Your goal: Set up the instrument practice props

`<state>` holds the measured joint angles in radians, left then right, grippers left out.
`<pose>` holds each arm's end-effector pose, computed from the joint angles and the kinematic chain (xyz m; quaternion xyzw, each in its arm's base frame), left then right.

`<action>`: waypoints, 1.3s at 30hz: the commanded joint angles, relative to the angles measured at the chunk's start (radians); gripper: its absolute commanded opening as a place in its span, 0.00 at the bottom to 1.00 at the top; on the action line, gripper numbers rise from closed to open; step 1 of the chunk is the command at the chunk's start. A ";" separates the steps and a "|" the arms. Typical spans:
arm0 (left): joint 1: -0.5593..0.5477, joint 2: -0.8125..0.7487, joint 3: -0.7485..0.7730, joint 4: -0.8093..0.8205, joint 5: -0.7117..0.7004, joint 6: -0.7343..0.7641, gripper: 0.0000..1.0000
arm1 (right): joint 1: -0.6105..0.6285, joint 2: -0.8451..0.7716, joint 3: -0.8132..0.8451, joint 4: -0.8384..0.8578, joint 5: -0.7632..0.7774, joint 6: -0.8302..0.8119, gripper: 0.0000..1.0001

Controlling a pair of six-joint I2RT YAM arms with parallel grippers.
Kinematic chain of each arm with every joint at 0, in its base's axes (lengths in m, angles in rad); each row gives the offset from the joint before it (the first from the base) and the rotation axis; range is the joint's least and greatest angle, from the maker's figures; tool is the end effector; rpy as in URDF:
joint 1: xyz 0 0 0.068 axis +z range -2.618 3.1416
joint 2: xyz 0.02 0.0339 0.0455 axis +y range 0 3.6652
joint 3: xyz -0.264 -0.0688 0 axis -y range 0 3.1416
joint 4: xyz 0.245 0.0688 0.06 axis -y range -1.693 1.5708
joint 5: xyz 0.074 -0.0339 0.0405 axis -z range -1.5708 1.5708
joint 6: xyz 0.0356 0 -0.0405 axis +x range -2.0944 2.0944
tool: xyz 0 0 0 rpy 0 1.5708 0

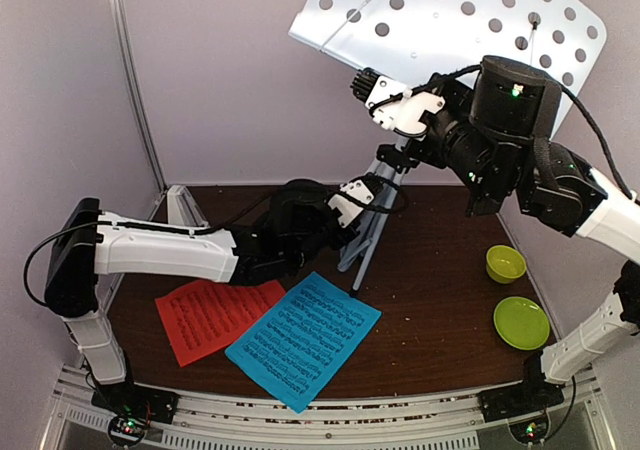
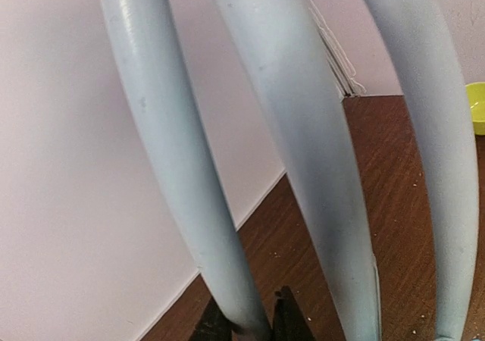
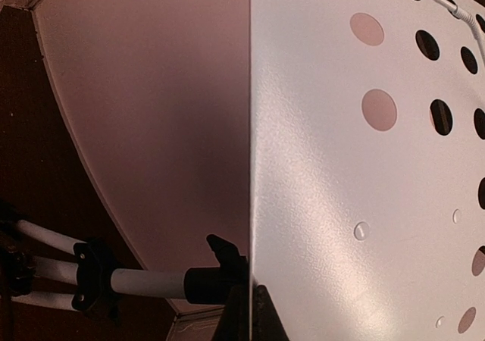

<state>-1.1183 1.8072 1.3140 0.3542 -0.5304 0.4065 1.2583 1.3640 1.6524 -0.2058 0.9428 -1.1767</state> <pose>0.2041 -0.3786 0.2925 0.3785 0.6454 -0.0353 0.6626 0.1129 0.2559 0.5069 -0.4506 0.5223 -0.2806 0.6675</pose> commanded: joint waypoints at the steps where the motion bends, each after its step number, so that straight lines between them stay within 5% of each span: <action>1: -0.010 0.022 -0.067 0.058 0.055 0.290 0.00 | 0.008 -0.055 0.123 0.208 -0.073 -0.078 0.00; 10: 0.041 0.072 -0.093 0.138 0.162 0.374 0.00 | -0.033 -0.012 0.184 0.105 -0.155 -0.148 0.00; 21: 0.057 0.237 0.051 0.123 0.193 0.376 0.00 | -0.116 0.087 0.155 0.024 -0.256 -0.161 0.00; 37: 0.086 0.273 0.027 0.150 0.144 0.377 0.00 | -0.178 0.087 -0.018 0.148 -0.299 -0.125 0.00; 39: 0.086 0.274 0.024 0.154 0.141 0.381 0.00 | -0.177 0.077 -0.045 0.173 -0.291 -0.123 0.07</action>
<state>-1.0096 2.0796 1.3476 0.5076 -0.4244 0.6453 1.0775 1.4761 1.6421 -0.1925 0.7513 -1.3148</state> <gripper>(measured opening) 0.167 0.024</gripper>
